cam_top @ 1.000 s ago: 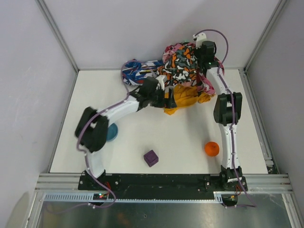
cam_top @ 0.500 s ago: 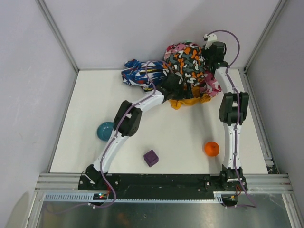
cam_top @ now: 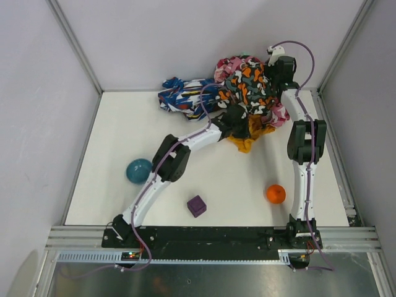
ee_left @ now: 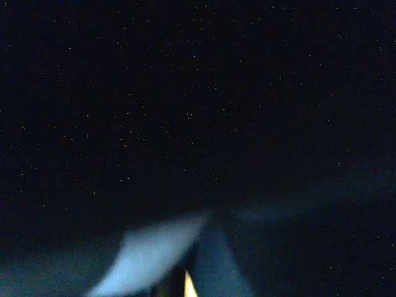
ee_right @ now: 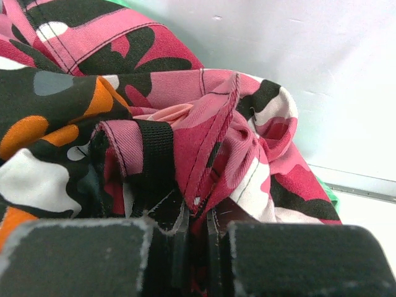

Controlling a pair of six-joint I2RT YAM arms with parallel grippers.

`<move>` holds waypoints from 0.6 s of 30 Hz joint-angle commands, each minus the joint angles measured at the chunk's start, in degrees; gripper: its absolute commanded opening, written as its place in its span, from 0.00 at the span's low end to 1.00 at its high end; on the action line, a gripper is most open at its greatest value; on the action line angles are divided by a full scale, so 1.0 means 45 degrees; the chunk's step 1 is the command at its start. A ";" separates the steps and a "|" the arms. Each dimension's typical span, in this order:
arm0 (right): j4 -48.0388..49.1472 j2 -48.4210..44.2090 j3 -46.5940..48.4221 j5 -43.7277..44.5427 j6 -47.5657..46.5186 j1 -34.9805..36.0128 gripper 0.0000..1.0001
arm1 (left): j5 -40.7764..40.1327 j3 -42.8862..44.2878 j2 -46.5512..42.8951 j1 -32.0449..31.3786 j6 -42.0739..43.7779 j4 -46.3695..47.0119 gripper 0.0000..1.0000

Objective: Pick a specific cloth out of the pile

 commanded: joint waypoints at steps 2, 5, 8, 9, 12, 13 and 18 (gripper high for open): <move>-0.2399 0.0223 -0.0063 0.1331 0.0067 -0.0160 0.00 | 0.1714 -0.3334 -0.5571 -0.0115 0.2321 -0.0815 0.01; -0.2965 0.0633 0.0544 0.1841 0.0298 -0.0249 0.00 | 0.1968 -0.5785 -0.9522 -0.0214 0.3325 -0.0760 0.01; -0.3302 0.0894 0.0911 0.2103 0.0534 -0.0340 0.00 | 0.0826 -0.7612 -1.2743 -0.0236 0.3832 -0.0717 0.01; -0.3347 0.0942 0.0931 0.2142 0.0639 -0.0377 0.00 | 0.0312 -0.8020 -1.3676 -0.0238 0.3975 -0.0715 0.01; -0.3425 0.1031 0.0976 0.2216 0.0916 -0.0420 0.00 | -0.1366 -0.8768 -1.6368 -0.0239 0.4223 -0.0731 0.01; -0.3448 0.1050 0.0993 0.2248 0.0967 -0.0417 0.00 | -0.2210 -0.8881 -1.7217 -0.0249 0.4288 -0.0741 0.01; -0.3924 0.1233 0.1391 0.2705 0.0882 -0.0415 0.00 | -0.6174 -0.8751 -2.0089 -0.0256 0.5020 -0.0759 0.01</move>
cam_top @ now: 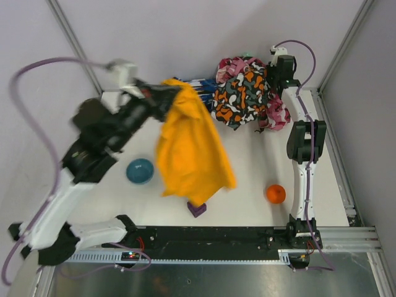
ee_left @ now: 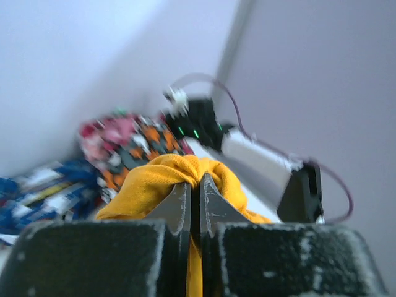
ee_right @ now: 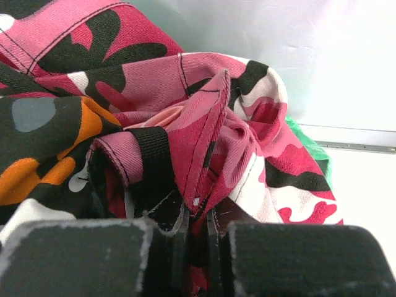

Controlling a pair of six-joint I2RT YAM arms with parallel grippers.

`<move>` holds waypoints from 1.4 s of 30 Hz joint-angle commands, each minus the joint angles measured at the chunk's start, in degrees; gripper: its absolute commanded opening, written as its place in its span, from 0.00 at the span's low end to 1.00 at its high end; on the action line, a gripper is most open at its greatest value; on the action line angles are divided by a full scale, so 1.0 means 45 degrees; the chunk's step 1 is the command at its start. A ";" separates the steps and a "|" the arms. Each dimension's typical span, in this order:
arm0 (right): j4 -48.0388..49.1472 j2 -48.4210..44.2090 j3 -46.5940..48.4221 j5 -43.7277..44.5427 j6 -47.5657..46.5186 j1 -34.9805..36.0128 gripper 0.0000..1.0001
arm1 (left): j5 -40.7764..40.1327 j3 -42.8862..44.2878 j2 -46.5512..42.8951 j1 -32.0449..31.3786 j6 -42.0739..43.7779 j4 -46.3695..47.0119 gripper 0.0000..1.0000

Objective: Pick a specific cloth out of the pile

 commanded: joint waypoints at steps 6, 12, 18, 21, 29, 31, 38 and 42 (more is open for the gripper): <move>-0.2289 0.0532 0.0071 0.1582 -0.0304 -0.0400 0.06 | -0.4388 0.0015 -0.1829 0.0030 0.1509 -0.0222 0.01; -0.2426 -0.1475 -0.1420 0.0574 -0.0558 -0.0380 0.68 | -0.4778 0.0146 -0.1823 0.0031 0.1629 -0.0450 0.01; -0.2130 -0.5184 -0.4040 -0.0060 -0.0135 0.0005 0.99 | -0.5081 0.0255 -0.1623 0.0039 0.1839 -0.0504 0.01; -0.1103 -0.7675 -0.6278 -0.0271 0.0737 0.0257 0.99 | -0.5875 0.0126 -0.1323 0.0043 0.1983 -0.0475 0.01; 0.1133 -1.3155 -1.1204 -0.1394 0.1927 0.0976 0.99 | -0.8051 -0.0277 0.0437 0.0513 0.2295 -0.0490 0.01; 0.0700 -1.4051 -1.1788 -0.1057 0.1964 0.1245 0.99 | -0.8276 -0.0299 0.0758 0.0876 0.2205 -0.0498 0.01; 0.0181 -1.6335 -1.4177 0.1037 0.2446 0.2591 0.99 | -0.6789 -0.1011 0.1205 0.3373 0.1300 -0.0485 0.01; 0.0535 -1.7147 -1.5334 0.1925 0.2895 0.3525 0.99 | -0.5387 -0.1245 0.2455 0.4438 0.1013 -0.0469 0.01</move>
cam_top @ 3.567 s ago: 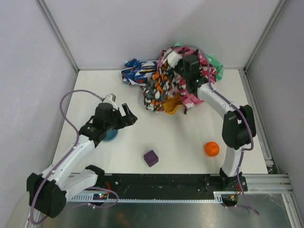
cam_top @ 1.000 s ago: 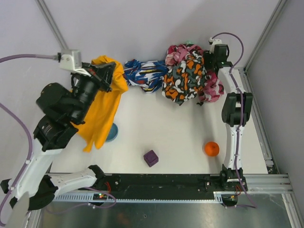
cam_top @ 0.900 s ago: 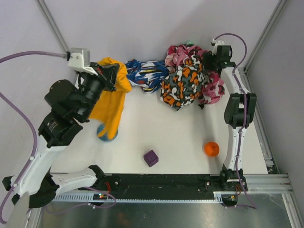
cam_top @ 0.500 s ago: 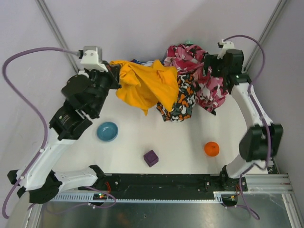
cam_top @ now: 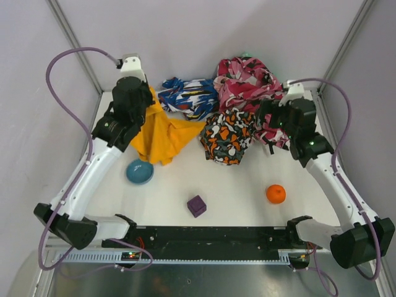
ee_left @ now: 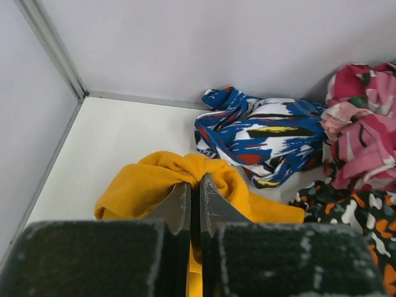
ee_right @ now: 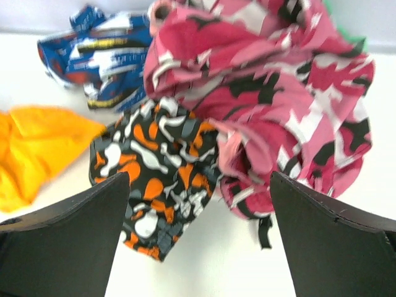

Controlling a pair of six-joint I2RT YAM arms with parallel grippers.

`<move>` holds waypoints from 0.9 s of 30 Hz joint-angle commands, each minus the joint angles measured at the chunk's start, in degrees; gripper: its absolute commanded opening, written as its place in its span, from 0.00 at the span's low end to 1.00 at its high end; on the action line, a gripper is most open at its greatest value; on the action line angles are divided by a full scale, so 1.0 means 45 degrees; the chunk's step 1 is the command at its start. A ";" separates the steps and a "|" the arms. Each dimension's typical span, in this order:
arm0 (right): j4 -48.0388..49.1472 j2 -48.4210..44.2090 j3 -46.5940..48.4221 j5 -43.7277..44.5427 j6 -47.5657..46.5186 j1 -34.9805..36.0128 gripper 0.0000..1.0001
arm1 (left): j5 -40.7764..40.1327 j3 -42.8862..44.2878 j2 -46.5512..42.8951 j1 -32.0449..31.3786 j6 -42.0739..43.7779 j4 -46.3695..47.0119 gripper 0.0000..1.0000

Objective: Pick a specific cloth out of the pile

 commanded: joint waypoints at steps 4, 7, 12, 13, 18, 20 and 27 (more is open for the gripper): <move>0.0453 -0.1263 -0.1734 0.1885 0.1012 0.1122 0.99 | 0.2601 0.0108 0.2581 0.1404 -0.0922 0.0912 0.01; 0.0312 -0.1570 -0.2342 0.2264 0.1286 0.1153 0.99 | 0.3167 0.0037 0.3618 0.1624 -0.1311 0.0940 0.01; 0.0342 -0.2262 -0.3618 0.2764 0.2149 0.1123 0.99 | 0.4868 -0.0275 0.5090 0.1690 -0.2036 0.0962 0.02; 0.0318 -0.2448 -0.3810 0.2912 0.2468 0.1101 0.99 | 0.5187 -0.0439 0.5272 0.1691 -0.2242 0.0961 0.09; -0.0457 -0.3403 -0.4366 0.3662 0.3875 0.0557 0.99 | 0.5753 -0.1556 0.4594 0.1692 -0.2950 0.0899 0.92; -0.0753 -0.3901 -0.4518 0.3870 0.4343 0.0309 1.00 | 0.5465 -0.2126 0.3389 0.1692 -0.3263 0.0891 0.98; -0.1720 -0.5595 -0.5407 0.4808 0.5158 0.0099 0.99 | 0.4558 -0.6434 -0.2935 0.1691 -0.4921 0.0814 1.00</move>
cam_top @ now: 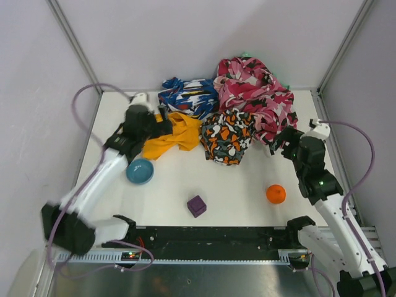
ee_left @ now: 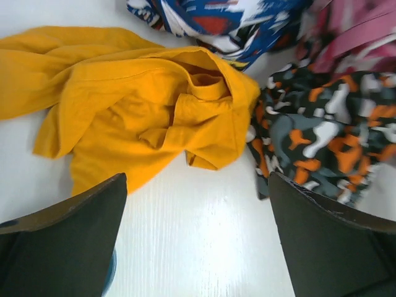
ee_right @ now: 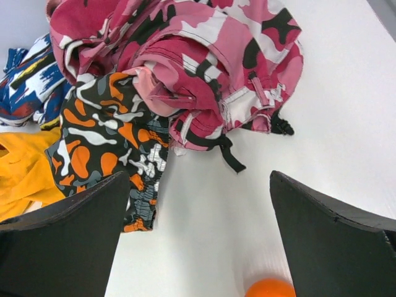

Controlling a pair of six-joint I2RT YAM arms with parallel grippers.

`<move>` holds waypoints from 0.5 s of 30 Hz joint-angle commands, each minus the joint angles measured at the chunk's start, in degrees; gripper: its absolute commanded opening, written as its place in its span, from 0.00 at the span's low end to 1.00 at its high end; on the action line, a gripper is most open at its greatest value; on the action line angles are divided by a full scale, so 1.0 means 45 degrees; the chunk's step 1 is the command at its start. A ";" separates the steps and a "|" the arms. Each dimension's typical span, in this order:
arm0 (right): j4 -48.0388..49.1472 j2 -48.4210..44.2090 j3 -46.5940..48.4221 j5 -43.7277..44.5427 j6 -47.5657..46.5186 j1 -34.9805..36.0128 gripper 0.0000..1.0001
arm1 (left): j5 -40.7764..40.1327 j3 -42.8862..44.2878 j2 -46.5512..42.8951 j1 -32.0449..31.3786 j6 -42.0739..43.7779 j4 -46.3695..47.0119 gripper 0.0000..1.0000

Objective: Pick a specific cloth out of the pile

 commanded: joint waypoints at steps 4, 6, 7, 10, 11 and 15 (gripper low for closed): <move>-0.1198 -0.1632 -0.0916 0.1390 0.0970 -0.0015 0.99 | -0.0848 -0.4484 -0.7523 0.0060 -0.2532 -0.0133 1.00; -0.1294 -0.2070 -0.1141 0.1616 0.1362 -0.0010 0.99 | -0.0819 -0.5404 -0.8985 0.0060 -0.3042 -0.0449 1.00; -0.1342 -0.2300 -0.1208 0.1757 0.1659 -0.0009 1.00 | -0.0749 -0.5724 -0.9521 0.0060 -0.3240 -0.0563 1.00; -0.1421 -0.2766 -0.1349 0.1857 0.2008 0.0008 0.99 | -0.0360 -0.6250 -1.0440 0.0060 -0.3498 -0.0861 1.00; -0.1426 -0.2901 -0.1380 0.1820 0.1952 0.0029 0.99 | -0.0275 -0.6293 -1.0561 0.0060 -0.3527 -0.0965 1.00; -0.1331 -0.3436 -0.1499 0.1648 0.1613 0.0226 0.99 | -0.0143 -0.6186 -1.0488 0.0060 -0.3528 -0.1335 1.00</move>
